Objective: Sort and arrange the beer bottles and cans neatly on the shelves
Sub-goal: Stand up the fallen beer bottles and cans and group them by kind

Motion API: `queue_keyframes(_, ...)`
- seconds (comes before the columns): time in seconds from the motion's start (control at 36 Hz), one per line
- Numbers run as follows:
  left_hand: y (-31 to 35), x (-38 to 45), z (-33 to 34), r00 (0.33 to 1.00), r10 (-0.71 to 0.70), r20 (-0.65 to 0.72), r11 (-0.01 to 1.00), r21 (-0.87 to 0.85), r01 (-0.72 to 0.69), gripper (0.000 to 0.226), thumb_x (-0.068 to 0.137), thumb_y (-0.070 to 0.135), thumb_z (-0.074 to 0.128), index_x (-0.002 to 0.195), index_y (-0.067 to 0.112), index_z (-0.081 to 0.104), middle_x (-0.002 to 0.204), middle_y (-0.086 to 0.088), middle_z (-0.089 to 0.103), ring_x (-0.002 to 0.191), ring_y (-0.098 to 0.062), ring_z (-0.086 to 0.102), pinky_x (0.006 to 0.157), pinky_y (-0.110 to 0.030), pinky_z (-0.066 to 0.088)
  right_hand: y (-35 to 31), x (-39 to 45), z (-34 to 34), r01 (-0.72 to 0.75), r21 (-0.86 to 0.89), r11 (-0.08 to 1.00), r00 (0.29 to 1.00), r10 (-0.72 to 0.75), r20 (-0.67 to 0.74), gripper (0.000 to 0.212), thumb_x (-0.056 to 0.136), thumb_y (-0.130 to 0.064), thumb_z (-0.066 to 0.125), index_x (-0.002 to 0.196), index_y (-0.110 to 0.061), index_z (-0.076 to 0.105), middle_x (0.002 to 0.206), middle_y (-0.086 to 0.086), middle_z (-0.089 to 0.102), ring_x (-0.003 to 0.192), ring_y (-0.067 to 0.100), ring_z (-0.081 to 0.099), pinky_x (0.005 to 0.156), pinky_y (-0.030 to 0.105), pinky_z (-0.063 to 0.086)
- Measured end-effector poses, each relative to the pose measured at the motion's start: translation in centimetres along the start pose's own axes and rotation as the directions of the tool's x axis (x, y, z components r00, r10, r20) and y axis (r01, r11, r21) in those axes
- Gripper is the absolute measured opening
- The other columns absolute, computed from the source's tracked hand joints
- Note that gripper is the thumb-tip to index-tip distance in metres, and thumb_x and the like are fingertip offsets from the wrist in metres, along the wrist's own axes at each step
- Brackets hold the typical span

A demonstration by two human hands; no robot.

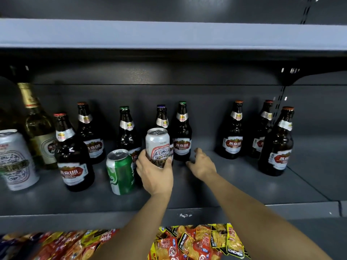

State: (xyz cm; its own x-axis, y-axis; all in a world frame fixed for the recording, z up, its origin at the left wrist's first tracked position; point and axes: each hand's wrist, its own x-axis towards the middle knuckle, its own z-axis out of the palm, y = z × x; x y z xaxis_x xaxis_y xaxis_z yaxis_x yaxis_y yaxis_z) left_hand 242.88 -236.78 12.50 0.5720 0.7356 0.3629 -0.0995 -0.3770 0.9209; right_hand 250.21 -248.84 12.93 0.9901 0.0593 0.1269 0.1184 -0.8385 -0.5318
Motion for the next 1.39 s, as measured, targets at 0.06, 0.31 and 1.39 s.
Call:
queue_keyframes(0.06, 0.4, 0.1, -0.2, 1.000, 0.001, 0.001, 1.000, -0.004, -0.001, 0.077, 0.075, 0.019, 0.081, 0.139, 0.010, 0.040, 0.132, -0.012, 0.047, 0.125, -0.032, 0.042, 0.091, -0.043, 0.041, -0.2, -0.1, 0.0, 0.014, -0.021, 1.000, 1.000, -0.014, 0.003, 0.054, 0.094, -0.034, 0.058, 0.138, -0.012, 0.035, 0.139, 0.011, 0.049, 0.127, 0.031, 0.047, 0.102, 0.041, 0.041)
queue_keyframes(0.31, 2.8, -3.1, 0.3, 0.806, 0.592, -0.028, 0.806, 0.030, -0.591, 0.062, 0.078, 0.025, 0.057, 0.138, 0.018, 0.040, 0.141, -0.006, 0.041, 0.133, -0.020, 0.038, 0.112, -0.030, 0.027, -0.1, -0.4, -0.6, 0.051, 0.012, 0.999, 0.999, -0.051, 0.013, 0.048, 0.093, -0.036, 0.055, 0.132, -0.013, 0.038, 0.136, 0.010, 0.051, 0.125, 0.030, 0.047, 0.100, 0.042, 0.040)
queue_keyframes(1.39, 2.8, -1.1, 13.7, 0.865, -0.237, 0.443, 0.915, -0.196, 0.352, 0.062, 0.095, 0.056, 0.041, 0.148, 0.027, 0.030, 0.146, -0.005, 0.033, 0.136, -0.023, 0.034, 0.114, -0.043, 0.030, 2.5, 6.4, -1.7, 0.056, 0.307, 0.950, 0.998, -0.064, 0.018, 0.034, 0.094, -0.044, 0.053, 0.111, -0.019, 0.038, 0.092, -0.004, 0.059, 0.084, 0.020, 0.059, 0.071, 0.030, 0.042)
